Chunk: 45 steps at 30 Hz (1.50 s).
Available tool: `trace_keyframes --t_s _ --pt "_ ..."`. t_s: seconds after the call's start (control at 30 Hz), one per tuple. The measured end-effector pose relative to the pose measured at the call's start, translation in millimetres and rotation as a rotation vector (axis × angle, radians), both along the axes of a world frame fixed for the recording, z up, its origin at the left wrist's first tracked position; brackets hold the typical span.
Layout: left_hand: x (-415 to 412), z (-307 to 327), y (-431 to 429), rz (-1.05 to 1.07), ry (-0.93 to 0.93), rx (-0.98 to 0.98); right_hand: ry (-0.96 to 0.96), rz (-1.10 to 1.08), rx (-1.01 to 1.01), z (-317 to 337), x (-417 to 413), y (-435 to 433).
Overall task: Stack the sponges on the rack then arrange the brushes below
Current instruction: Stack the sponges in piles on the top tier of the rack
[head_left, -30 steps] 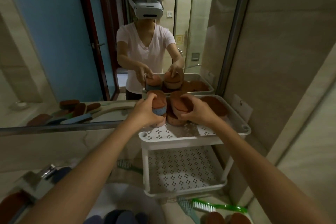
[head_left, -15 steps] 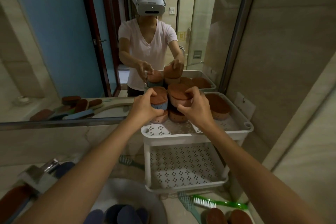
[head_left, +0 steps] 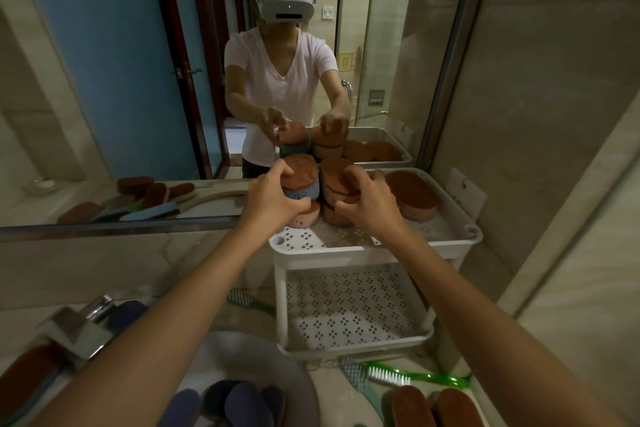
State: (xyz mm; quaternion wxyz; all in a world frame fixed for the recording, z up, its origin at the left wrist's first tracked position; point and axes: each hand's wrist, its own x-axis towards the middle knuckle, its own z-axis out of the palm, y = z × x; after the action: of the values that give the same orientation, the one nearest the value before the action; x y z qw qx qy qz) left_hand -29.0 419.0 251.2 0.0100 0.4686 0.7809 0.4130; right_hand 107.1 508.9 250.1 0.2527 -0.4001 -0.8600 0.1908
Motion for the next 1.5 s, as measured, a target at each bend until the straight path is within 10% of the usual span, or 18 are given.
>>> trace_keyframes --t_s 1.0,1.5 --pt "8.4 2.7 1.9 -0.04 -0.048 -0.182 -0.254 0.041 0.083 0.8 -0.9 -3.9" --pt "115.7 -25.4 -78.5 -0.127 -0.087 0.148 0.435 -0.008 0.235 -48.2 87.6 -95.6"
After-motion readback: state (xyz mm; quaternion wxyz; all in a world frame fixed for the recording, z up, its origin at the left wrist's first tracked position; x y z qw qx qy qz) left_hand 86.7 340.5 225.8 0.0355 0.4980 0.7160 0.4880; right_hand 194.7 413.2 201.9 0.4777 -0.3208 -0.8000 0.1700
